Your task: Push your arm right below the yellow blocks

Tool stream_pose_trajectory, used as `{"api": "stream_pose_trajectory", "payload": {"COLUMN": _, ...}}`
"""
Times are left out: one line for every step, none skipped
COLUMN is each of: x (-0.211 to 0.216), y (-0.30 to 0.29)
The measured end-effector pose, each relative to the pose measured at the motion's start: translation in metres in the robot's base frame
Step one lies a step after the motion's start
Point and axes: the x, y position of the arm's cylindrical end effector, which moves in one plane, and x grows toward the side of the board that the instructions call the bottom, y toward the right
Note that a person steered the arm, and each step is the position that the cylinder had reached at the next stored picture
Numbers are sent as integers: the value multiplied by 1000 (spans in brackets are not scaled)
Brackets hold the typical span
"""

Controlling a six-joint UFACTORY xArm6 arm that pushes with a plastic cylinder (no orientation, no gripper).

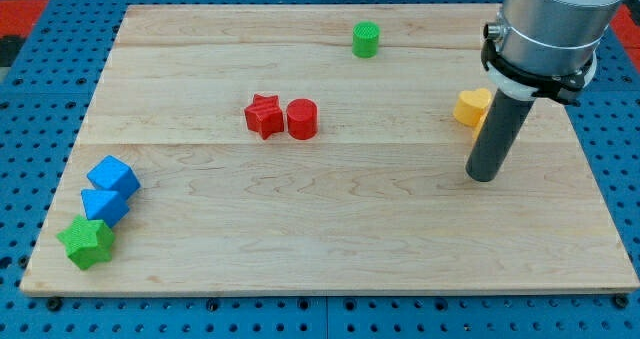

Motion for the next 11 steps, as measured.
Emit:
{"api": "stream_pose_trajectory", "payload": {"x": 0, "y": 5}}
{"api": "stream_pose_trajectory", "payload": {"x": 0, "y": 12}}
{"api": "stream_pose_trajectory", "payload": {"x": 0, "y": 13}}
{"api": "stream_pose_trajectory", "payload": {"x": 0, "y": 14}}
{"api": "stream_pose_trajectory", "payload": {"x": 0, "y": 22}}
{"api": "stream_pose_trajectory", "payload": {"x": 0, "y": 31}}
{"api": "stream_pose_trajectory", "payload": {"x": 0, "y": 43}}
{"api": "stream_pose_trajectory", "payload": {"x": 0, "y": 55}}
{"api": "stream_pose_trajectory", "payload": {"x": 0, "y": 70}}
{"api": "stream_pose_trajectory", "payload": {"x": 0, "y": 82}}
{"api": "stream_pose_trajectory", "payload": {"x": 0, "y": 94}}
